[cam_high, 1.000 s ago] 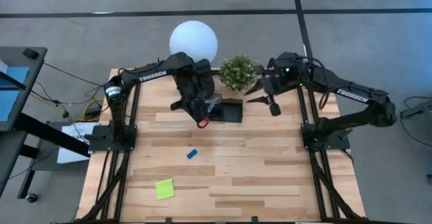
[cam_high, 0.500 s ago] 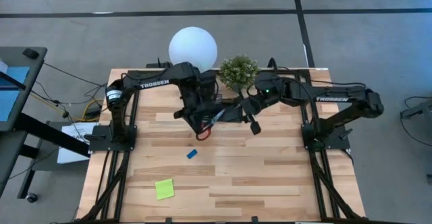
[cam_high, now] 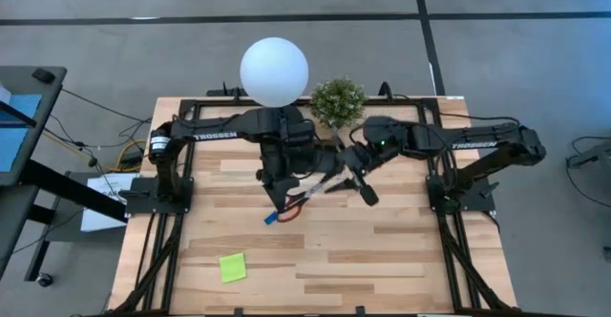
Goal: Pick and place office supplies into organizer
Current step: Put the black scissors into the black desk organizer
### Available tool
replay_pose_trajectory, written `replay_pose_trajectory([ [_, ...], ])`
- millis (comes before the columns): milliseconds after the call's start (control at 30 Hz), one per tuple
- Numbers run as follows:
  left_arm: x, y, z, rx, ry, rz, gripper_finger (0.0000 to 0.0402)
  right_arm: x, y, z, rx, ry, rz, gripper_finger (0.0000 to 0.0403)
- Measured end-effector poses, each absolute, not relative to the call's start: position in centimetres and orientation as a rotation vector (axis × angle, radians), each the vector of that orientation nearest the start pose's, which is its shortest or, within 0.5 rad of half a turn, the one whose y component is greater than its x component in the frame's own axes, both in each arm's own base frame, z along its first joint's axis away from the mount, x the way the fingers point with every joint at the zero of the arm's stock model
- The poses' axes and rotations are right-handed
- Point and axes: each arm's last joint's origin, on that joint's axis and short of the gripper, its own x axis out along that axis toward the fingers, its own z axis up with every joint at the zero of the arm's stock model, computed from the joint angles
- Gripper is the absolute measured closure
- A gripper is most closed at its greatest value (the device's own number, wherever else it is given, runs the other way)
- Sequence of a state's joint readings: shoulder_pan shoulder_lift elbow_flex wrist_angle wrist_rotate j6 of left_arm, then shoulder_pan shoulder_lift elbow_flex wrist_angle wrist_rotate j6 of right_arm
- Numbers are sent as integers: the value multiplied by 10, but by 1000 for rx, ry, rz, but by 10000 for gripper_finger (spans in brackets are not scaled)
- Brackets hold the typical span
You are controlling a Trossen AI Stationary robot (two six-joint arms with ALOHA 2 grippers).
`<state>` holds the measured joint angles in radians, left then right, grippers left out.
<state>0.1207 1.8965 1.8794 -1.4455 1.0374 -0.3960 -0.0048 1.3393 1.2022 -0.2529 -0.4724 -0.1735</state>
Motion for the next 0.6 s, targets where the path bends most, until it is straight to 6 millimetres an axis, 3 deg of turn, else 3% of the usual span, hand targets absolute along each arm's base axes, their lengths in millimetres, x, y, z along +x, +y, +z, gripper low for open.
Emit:
replay_pose_trajectory([
  [167, 369, 15, 333, -990, 1353, -408, 379, 286, 30, 357, -44, 365, 501, 285],
  [400, 375, 8, 338, -937, 1309, -340, 379, 246, 57, 368, 146, 499, 510, 285],
  [500, 380, 9, 342, -948, 1267, -322, 379, 224, 69, 370, 125, 563, 396, 285],
  [600, 386, 13, 357, -941, 1168, -323, 379, 204, 75, 368, 115, 634, 228, 285],
])
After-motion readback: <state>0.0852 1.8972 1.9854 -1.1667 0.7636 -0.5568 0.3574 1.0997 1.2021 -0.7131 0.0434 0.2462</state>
